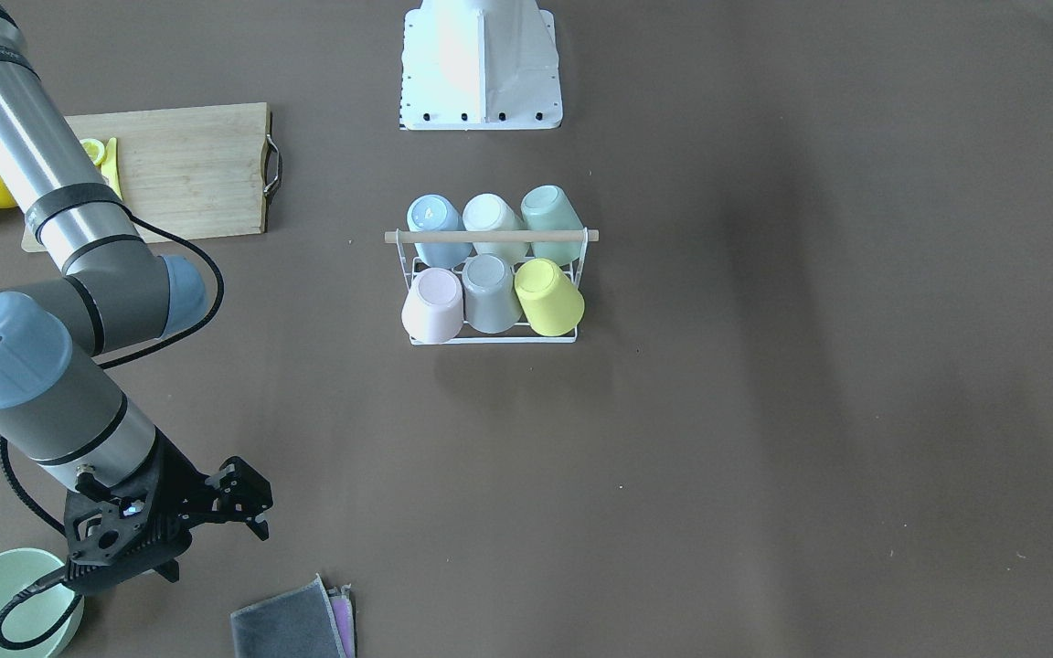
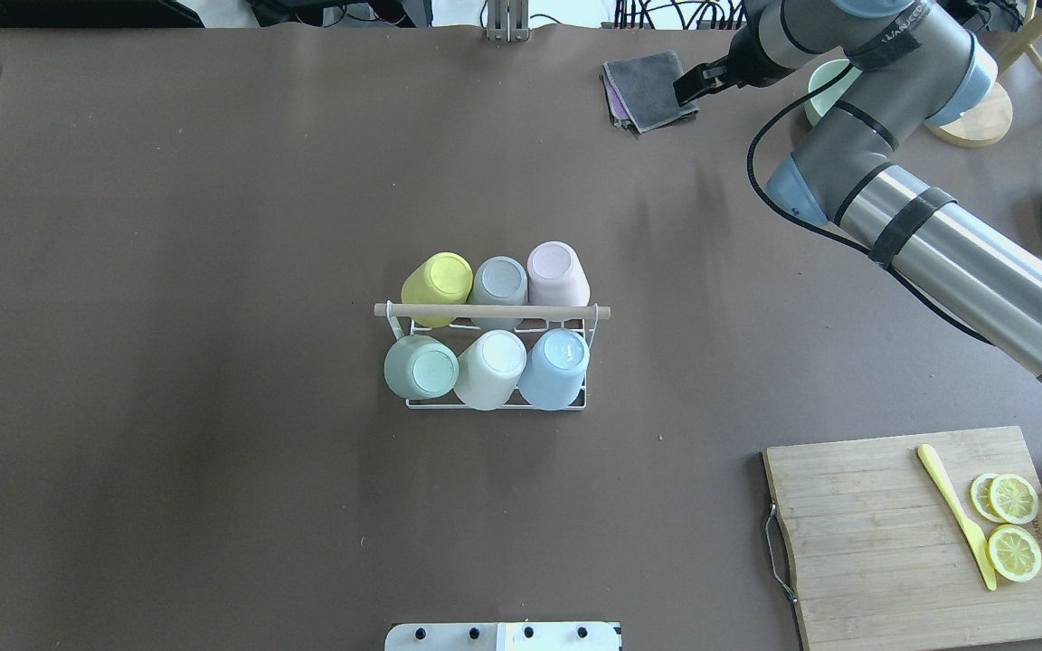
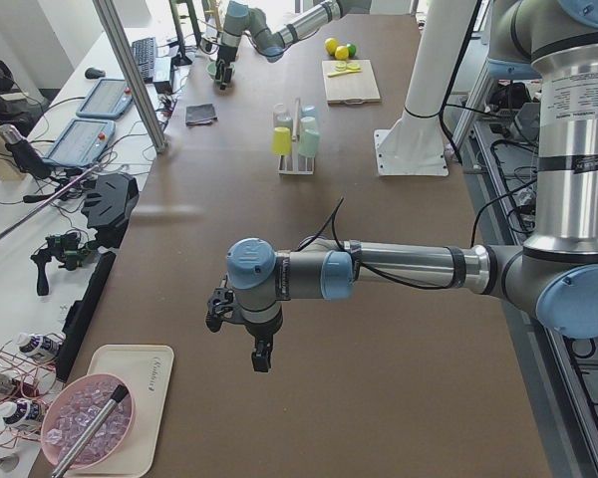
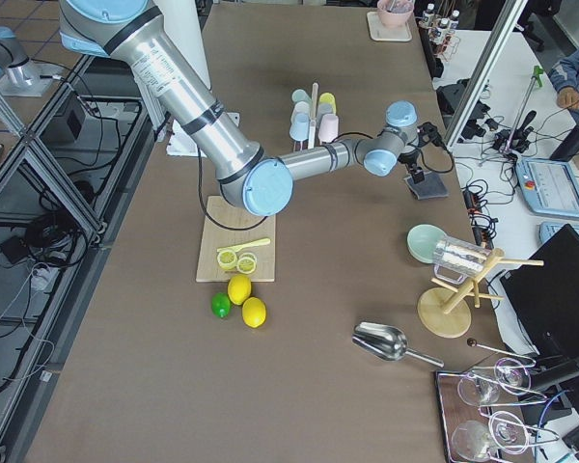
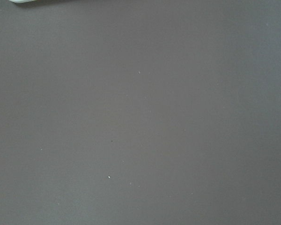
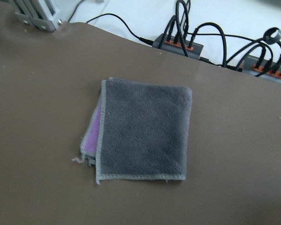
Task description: Place cup on cup holder
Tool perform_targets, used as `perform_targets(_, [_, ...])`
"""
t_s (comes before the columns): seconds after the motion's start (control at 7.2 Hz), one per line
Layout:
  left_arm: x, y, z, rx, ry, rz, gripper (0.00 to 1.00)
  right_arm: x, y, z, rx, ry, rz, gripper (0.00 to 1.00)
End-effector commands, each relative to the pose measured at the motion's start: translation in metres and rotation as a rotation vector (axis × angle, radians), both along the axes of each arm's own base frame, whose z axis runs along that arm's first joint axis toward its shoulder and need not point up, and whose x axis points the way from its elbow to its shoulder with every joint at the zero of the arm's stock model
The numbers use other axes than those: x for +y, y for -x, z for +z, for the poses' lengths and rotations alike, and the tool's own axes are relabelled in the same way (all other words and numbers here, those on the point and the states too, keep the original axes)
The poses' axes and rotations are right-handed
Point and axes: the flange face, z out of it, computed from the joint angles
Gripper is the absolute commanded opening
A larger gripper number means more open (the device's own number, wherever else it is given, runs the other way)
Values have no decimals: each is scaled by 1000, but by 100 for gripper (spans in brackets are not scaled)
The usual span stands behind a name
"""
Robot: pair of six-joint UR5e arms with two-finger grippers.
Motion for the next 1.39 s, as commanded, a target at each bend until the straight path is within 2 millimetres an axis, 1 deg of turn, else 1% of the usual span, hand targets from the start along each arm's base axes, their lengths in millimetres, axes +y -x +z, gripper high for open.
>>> perform_targets(0.0, [2, 0, 3, 2, 5, -1, 98, -4, -4, 18, 91, 177, 8, 100])
perform_targets(0.14, [1, 0, 2, 2, 3, -1, 98, -8, -25, 20, 65, 307, -22, 100])
perform_targets(0.28, [2, 0, 3, 2, 5, -1, 98, -7, -50, 11, 59, 400, -25, 100])
perform_targets(0.42, [1, 0, 2, 2, 3, -1, 98, 7, -68, 14, 60, 473, -17, 100])
perform_targets(0.56, [1, 0, 2, 2, 3, -1, 98, 43, -94, 37, 39, 510, 2, 100])
perform_targets(0.69, [1, 0, 3, 2, 5, -1, 98, 94, -124, 63, 30, 511, 13, 100])
perform_targets(0.83, [1, 0, 3, 2, 5, -1, 98, 119, -163, 82, 15, 536, 39, 100])
perform_targets(0.97, [1, 0, 2, 2, 3, -1, 98, 128, -204, 102, -13, 605, 71, 100])
perform_targets(1.11, [1, 0, 0, 2, -1, -1, 98, 134, -254, 130, -42, 670, 118, 100])
perform_targets(1.25, [1, 0, 0, 2, 0, -2, 98, 146, -291, 159, -51, 691, 139, 100])
